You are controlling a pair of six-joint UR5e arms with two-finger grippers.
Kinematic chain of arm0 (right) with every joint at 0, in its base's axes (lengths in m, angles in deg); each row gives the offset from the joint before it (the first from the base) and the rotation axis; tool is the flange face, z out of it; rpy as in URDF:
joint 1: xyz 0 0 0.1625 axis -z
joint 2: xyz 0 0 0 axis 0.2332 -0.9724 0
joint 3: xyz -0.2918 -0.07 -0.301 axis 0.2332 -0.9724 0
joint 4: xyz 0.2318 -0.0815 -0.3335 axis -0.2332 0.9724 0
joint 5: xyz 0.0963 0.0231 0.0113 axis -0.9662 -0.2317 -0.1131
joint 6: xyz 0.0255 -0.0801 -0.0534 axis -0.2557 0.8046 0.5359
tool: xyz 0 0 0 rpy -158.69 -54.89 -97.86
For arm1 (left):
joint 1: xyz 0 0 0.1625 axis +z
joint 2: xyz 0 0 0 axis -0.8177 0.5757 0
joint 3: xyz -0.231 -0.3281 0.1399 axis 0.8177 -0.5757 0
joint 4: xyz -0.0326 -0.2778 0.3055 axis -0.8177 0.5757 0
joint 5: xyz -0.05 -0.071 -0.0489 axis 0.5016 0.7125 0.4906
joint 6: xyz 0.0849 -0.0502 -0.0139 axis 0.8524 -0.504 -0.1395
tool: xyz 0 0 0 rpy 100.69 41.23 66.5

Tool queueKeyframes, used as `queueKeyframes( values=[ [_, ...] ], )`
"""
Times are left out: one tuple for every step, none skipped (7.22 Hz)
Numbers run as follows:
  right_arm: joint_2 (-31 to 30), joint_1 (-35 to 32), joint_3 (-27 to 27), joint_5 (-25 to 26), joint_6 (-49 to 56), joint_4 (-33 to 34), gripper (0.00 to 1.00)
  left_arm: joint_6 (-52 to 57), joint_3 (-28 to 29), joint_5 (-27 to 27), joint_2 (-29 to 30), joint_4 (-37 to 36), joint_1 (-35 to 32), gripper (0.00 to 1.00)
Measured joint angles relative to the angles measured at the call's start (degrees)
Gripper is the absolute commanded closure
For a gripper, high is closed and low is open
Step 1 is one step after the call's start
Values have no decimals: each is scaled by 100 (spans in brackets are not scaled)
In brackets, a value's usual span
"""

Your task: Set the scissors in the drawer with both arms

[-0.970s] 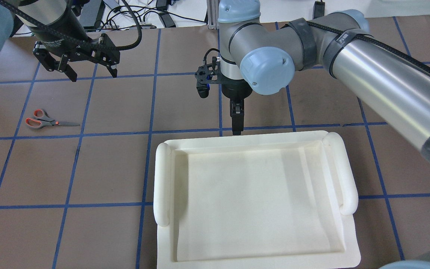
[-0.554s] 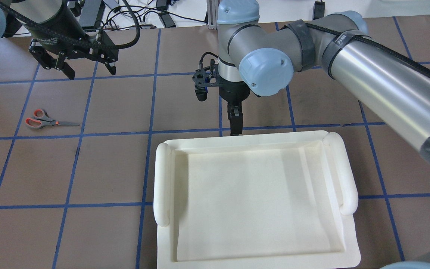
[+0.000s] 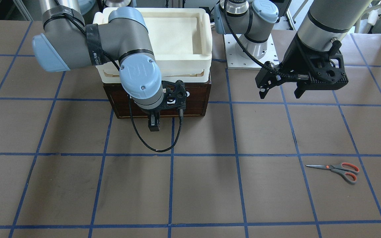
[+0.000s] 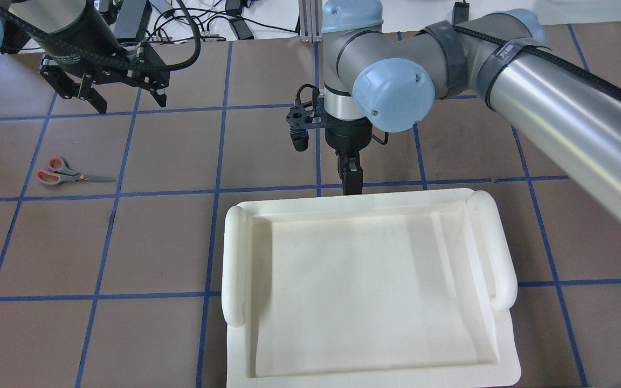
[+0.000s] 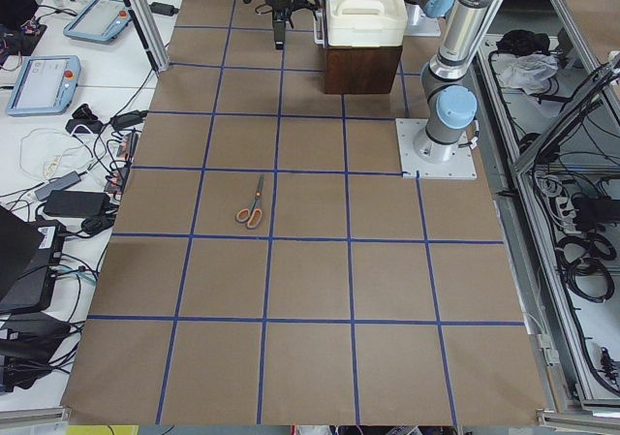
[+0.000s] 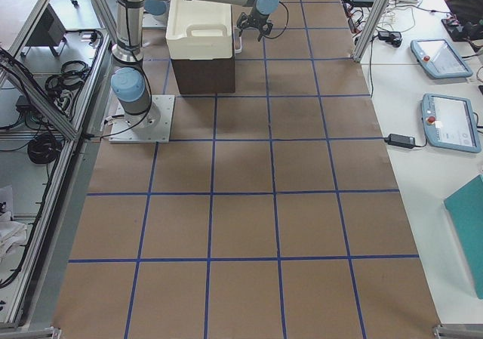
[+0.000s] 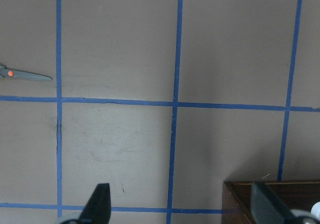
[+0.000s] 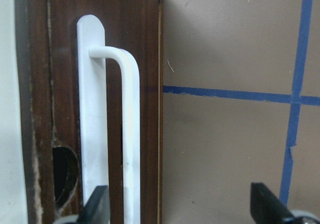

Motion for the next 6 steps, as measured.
queueKeyframes(
  values=[
    [113,-11,-45,84,68,21,0,6,0,-1,2,-6,22,0],
    [214,-17,-106,207,118,10,0,10,0,0,-1,-13,37,0],
    [268,-19,-145,270,164,-23,0,9,0,0,-6,-19,42,0],
    [288,-21,-186,273,202,-68,0,5,0,1,-6,-24,43,0],
    [288,-21,-248,240,204,-136,0,3,0,1,-4,-24,41,0],
    [286,-21,-305,193,181,-229,0,3,0,1,-1,-21,39,0]
  ],
)
